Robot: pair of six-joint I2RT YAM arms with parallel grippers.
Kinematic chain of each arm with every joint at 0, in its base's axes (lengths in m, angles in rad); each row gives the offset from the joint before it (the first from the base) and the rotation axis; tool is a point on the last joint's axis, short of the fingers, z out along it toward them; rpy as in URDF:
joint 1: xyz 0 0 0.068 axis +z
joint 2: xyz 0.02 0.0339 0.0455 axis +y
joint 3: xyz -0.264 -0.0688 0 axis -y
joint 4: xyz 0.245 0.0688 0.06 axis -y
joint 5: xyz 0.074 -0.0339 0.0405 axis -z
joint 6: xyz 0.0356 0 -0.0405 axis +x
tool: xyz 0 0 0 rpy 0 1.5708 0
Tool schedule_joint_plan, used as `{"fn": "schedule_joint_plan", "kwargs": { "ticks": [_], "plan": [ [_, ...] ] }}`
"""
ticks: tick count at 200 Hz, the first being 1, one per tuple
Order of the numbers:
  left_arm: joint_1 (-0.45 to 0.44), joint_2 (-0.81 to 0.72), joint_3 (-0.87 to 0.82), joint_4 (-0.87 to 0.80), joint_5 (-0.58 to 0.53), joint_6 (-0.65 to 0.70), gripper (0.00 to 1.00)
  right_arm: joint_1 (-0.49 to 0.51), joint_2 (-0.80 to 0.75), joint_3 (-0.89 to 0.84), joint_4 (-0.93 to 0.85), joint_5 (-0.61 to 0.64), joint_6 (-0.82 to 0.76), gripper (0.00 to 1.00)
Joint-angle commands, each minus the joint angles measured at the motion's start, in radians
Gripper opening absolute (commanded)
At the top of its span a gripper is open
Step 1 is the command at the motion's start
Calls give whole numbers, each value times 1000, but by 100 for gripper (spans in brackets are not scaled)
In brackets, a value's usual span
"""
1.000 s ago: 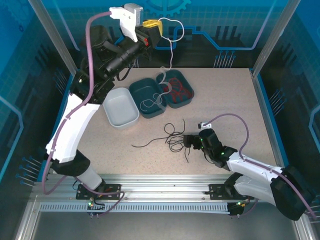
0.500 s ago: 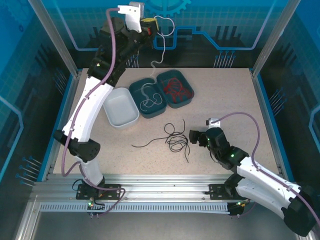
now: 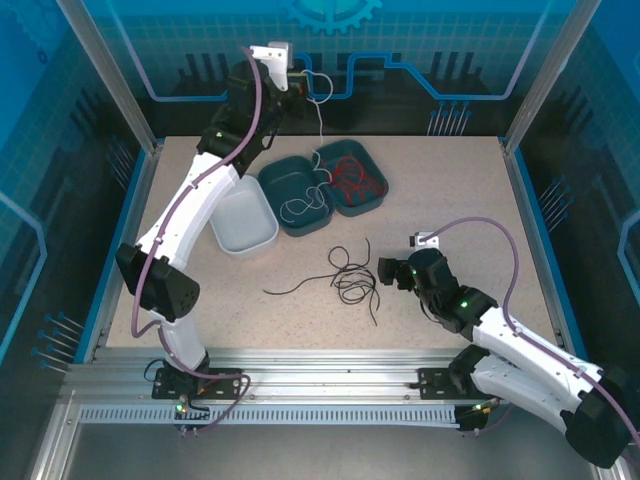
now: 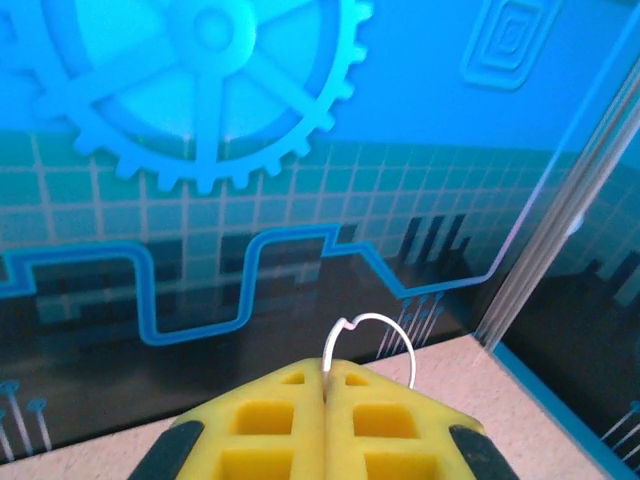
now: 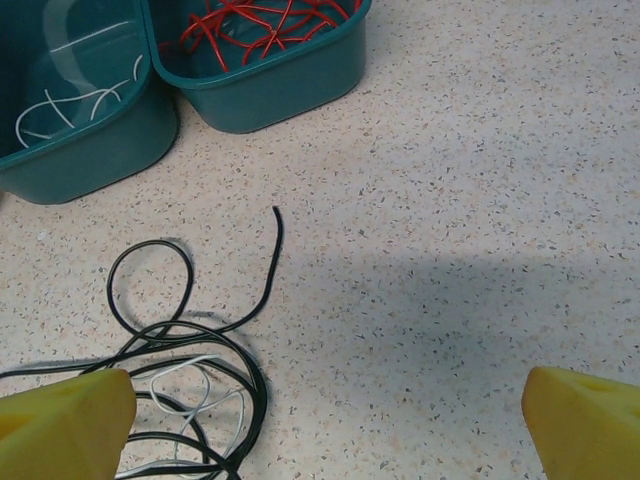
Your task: Untangle the cables
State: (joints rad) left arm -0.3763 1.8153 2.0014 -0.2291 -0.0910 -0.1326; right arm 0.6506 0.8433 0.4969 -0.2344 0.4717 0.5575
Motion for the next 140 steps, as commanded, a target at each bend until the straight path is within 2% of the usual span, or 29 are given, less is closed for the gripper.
{"fn": "schedule_joint_plan", "kwargs": {
  "ticks": [1,45,104,140],
  "plan": [
    [16,-77,-73,84,-53,-6,0,-6,6,19,-3,22,8,100],
    [24,-103,-194,122,-77,-26,0,-8,5,29,-17,26,10,100],
    [29,-84,-230,99,-123,-43,0,-8,14,44,-52,51,44,100],
    [39,-34,-243,28,-157,-124,0,-8,26,87,-127,94,80,100]
  ]
}}
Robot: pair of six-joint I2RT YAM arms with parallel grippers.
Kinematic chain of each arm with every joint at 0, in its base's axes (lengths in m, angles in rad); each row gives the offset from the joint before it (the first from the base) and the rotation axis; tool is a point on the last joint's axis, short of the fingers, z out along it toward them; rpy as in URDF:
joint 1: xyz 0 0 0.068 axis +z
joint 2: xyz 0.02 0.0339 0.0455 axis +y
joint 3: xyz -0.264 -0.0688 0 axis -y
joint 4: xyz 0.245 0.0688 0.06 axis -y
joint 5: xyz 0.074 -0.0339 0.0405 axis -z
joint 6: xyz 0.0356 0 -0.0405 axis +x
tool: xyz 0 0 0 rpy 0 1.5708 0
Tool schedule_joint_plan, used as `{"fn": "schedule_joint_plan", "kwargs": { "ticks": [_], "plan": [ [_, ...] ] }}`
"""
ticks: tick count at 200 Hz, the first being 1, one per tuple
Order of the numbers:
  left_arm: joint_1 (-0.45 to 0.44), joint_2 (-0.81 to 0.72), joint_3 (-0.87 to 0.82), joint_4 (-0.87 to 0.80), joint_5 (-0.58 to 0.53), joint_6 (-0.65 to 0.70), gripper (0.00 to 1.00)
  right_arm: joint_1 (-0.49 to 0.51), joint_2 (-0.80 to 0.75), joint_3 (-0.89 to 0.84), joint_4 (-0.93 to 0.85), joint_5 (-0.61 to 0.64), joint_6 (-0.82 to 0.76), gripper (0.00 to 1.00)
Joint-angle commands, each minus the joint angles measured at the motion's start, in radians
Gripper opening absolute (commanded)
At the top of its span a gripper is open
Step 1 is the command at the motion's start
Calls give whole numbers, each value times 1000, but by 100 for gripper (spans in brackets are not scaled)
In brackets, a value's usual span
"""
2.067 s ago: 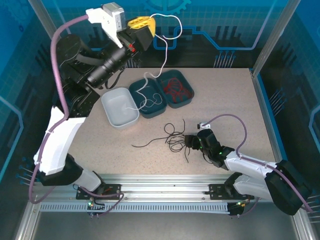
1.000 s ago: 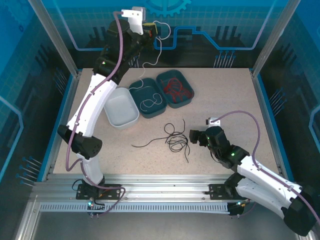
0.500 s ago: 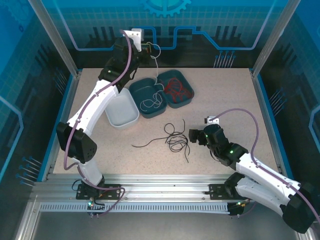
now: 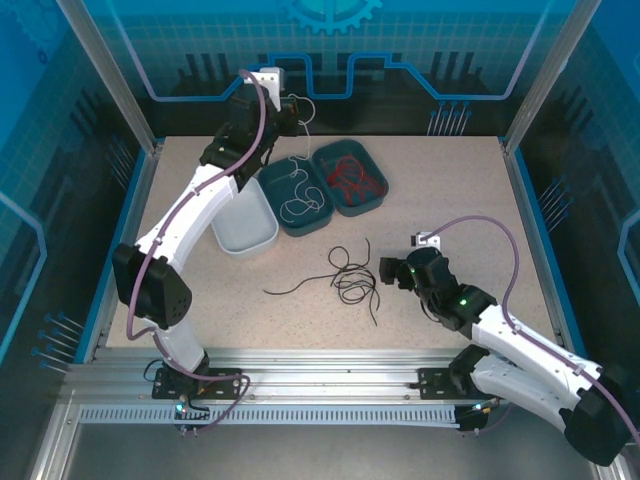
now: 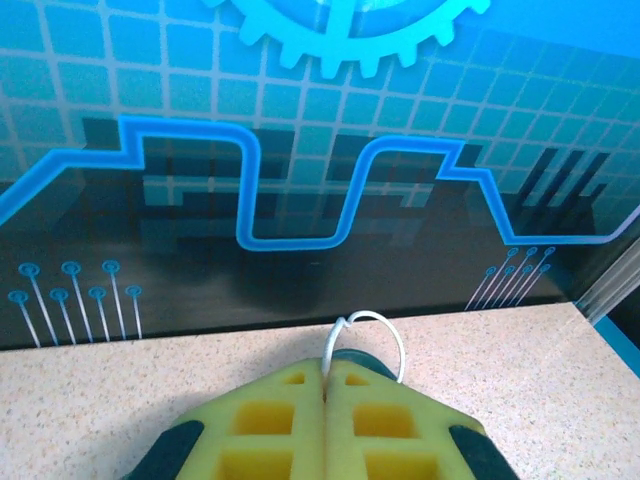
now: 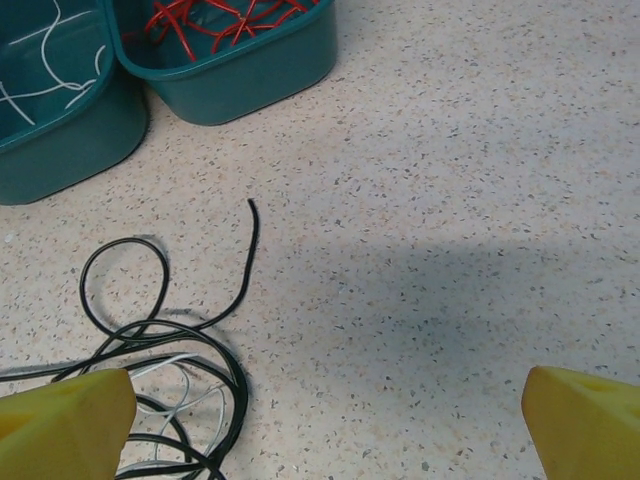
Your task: Untangle the cables
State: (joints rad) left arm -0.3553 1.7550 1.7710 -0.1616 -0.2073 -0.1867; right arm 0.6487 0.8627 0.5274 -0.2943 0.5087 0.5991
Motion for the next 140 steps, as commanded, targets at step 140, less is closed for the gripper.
{"fn": "schedule_joint_plan", "kwargs": {
  "ticks": [140],
  "plan": [
    [38,252,-16,-306,-44,-231,7,-6,47,116,-161,67,31,100]
  ]
}}
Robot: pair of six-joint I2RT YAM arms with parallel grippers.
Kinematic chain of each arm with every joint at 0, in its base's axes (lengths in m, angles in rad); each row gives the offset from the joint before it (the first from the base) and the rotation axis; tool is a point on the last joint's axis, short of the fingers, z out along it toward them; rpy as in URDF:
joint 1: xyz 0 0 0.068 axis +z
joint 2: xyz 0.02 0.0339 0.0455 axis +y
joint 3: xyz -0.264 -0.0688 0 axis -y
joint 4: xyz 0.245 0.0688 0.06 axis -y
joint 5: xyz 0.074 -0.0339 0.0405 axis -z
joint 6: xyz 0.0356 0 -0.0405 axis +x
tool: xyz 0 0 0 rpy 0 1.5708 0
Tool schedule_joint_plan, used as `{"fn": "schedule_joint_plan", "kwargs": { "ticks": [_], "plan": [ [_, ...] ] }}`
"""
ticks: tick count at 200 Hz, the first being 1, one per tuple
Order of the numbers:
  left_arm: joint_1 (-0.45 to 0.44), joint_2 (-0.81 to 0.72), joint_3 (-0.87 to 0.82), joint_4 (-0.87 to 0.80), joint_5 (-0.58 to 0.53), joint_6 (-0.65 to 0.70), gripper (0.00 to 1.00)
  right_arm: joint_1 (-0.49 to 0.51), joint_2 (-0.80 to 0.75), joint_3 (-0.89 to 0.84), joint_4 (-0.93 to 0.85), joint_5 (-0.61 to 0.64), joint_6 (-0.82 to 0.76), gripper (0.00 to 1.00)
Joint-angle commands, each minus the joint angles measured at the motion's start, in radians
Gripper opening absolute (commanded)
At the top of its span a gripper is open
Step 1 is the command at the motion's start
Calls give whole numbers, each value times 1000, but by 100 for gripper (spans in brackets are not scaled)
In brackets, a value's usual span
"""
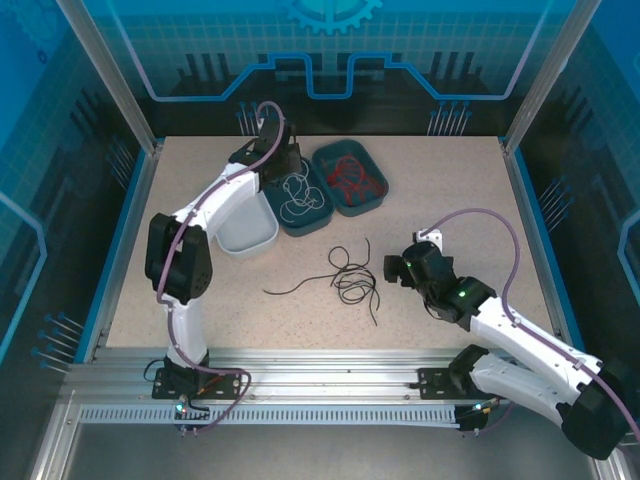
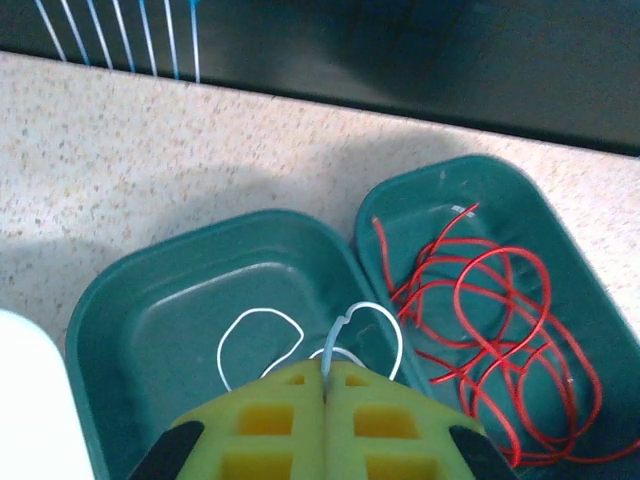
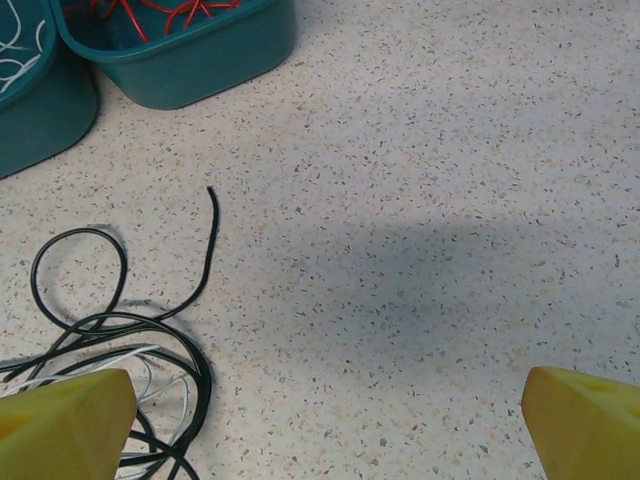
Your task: Untangle the cables
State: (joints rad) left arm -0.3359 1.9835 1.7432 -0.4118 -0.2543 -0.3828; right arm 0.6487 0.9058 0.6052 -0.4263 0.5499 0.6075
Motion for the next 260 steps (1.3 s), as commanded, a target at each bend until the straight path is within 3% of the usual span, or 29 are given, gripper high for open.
{"fn": "schedule_joint_plan", "kwargs": {
  "ticks": [1,90,124,179,211,260],
  "plan": [
    [19,26,12,-56,5,-34,8,-6,4,38,-29,25,23,100],
    [18,126,29,-56,100,-33,23,-4,-7,66,-66,5,35,100],
    [18,73,-8,-18,130,-47,36,0,-2,96,-115,-6,42,100],
    [17,-109,-86,5,179,-50,64,17,59,165,-162,-53,52,100],
    [13,-272,-215,31,187,-57,99,36,141,233,-193,-84,67,100],
    [-1,-554,-494,73,155,-62,99,90,298,387,-304,-89,99,99]
  ]
}}
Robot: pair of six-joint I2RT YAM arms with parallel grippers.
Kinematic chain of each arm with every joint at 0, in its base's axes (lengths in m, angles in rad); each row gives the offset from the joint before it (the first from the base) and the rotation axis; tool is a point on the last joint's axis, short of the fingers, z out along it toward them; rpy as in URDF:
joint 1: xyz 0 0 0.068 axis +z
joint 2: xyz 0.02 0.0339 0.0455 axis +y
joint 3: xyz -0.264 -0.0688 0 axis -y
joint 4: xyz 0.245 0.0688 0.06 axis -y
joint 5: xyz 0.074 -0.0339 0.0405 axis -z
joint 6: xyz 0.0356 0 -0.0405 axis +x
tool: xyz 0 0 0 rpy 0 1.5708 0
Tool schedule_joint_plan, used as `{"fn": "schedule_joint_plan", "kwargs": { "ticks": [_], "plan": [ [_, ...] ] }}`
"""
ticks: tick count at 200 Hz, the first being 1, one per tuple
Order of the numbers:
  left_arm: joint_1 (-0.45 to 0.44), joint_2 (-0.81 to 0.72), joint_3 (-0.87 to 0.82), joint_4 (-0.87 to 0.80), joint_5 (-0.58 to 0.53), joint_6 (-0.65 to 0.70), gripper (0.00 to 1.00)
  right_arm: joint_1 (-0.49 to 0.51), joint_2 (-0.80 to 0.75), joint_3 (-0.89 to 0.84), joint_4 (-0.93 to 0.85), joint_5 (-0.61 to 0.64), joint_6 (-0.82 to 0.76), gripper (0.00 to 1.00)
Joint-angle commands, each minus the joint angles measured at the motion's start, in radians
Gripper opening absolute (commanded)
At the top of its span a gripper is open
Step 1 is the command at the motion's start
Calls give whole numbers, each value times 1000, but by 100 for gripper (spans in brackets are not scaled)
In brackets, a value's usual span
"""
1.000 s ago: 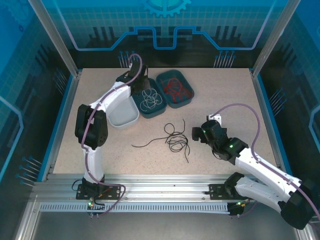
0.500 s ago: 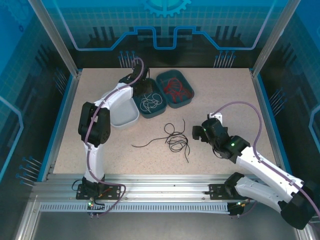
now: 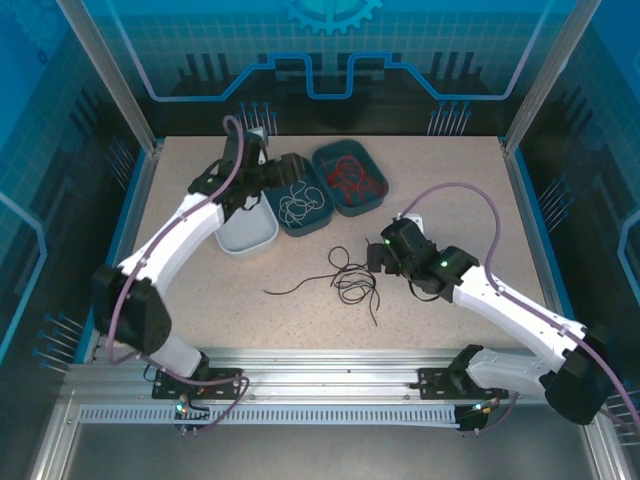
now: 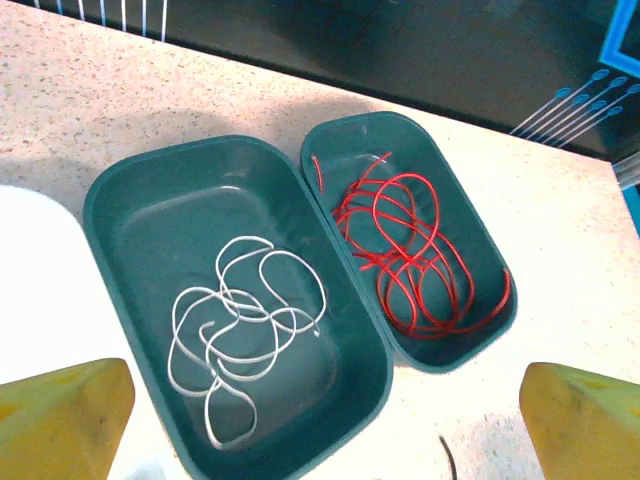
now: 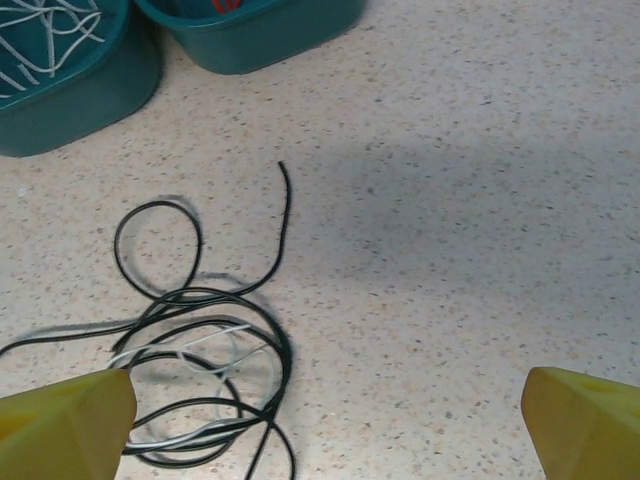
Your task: Untangle the cables
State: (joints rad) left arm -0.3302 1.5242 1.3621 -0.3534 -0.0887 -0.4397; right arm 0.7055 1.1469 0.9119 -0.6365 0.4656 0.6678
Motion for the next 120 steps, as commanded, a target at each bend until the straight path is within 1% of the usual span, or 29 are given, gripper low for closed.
{"fn": "schedule_joint_plan", "kwargs": {
  "ticks": [1,23,44,78,111,120],
  "plan": [
    [-7,-100,-118,15,-11,-5,99,34,60,84,-96,-4,39,99],
    [-13,-223,-247,46,-23,-10,99,54,120,137,-140,-2,53,98],
    [-33,-334,-355,80,-18,1,99,57,166,174,-158,-28,45,98],
    [-102,-478,-493,120,-29,15,99,38,238,222,-190,-71,17,97],
    [-207,-570,-618,175,-64,24,99,-21,317,254,-206,-175,-21,86],
    [-231,-588,-652,198,-74,21,99,-41,338,258,-201,-209,-34,82]
  ]
}}
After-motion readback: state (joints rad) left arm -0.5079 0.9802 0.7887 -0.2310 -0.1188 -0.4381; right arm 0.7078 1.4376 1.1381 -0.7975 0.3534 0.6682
